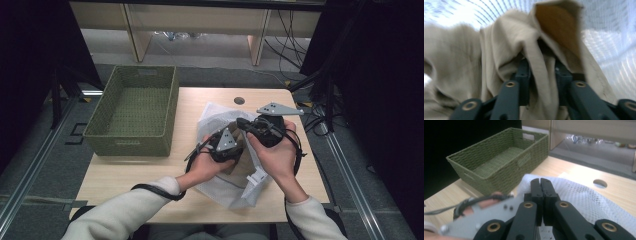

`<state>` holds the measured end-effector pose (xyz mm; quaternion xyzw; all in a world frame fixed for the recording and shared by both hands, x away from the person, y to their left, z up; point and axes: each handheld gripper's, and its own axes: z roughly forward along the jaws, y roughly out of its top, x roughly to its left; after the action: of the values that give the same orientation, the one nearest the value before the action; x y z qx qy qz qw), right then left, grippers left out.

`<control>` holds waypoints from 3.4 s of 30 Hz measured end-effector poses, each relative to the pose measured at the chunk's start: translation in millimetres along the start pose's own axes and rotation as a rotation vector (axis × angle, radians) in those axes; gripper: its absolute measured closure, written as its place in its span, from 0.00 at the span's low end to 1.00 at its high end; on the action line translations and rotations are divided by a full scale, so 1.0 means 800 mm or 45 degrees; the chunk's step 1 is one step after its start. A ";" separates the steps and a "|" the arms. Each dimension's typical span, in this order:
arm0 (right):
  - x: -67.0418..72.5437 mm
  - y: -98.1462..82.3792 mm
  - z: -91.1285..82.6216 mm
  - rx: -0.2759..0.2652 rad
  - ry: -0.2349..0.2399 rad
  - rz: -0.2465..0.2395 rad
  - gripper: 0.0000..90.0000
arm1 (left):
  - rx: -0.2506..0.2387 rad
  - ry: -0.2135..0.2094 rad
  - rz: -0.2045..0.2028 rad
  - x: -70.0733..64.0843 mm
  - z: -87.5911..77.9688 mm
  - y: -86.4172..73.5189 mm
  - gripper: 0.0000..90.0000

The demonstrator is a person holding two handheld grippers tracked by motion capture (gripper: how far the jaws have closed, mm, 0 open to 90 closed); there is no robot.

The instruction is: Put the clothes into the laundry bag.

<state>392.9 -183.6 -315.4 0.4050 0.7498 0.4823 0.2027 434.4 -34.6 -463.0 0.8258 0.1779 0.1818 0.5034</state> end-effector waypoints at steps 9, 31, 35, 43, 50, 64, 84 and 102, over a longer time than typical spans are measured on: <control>-0.007 -0.005 0.004 0.043 -0.029 -0.012 1.00 | 0.068 -0.078 0.126 -0.010 -0.024 0.001 0.48; -0.002 -0.007 0.009 0.055 0.002 0.001 1.00 | 0.246 -0.100 0.174 -0.032 -0.023 -0.038 0.85; -0.001 -0.005 0.008 0.040 0.008 -0.025 1.00 | 0.247 -0.135 0.092 -0.034 -0.012 -0.035 0.98; 0.009 0.003 -0.002 -0.006 0.019 -0.016 1.00 | 0.099 -0.105 0.037 -0.035 -0.001 0.003 0.99; 0.007 0.004 -0.007 -0.026 0.010 -0.019 1.00 | 0.052 -0.089 0.027 -0.032 0.024 0.009 0.96; -0.001 -0.009 0.001 0.039 0.007 -0.008 1.00 | 0.106 -0.192 0.132 -0.024 -0.039 -0.012 0.56; -0.006 -0.020 0.000 0.081 -0.010 0.013 1.00 | 0.128 0.054 0.025 0.048 -0.142 -0.038 0.46; -0.001 -0.020 0.000 0.098 -0.011 -0.006 1.00 | 0.427 0.034 -0.147 0.056 -0.139 -0.076 0.65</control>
<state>386.5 -187.4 -329.5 0.4128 0.7680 0.4508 0.1911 413.1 98.3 -464.5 0.8841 0.2595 0.1315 0.3656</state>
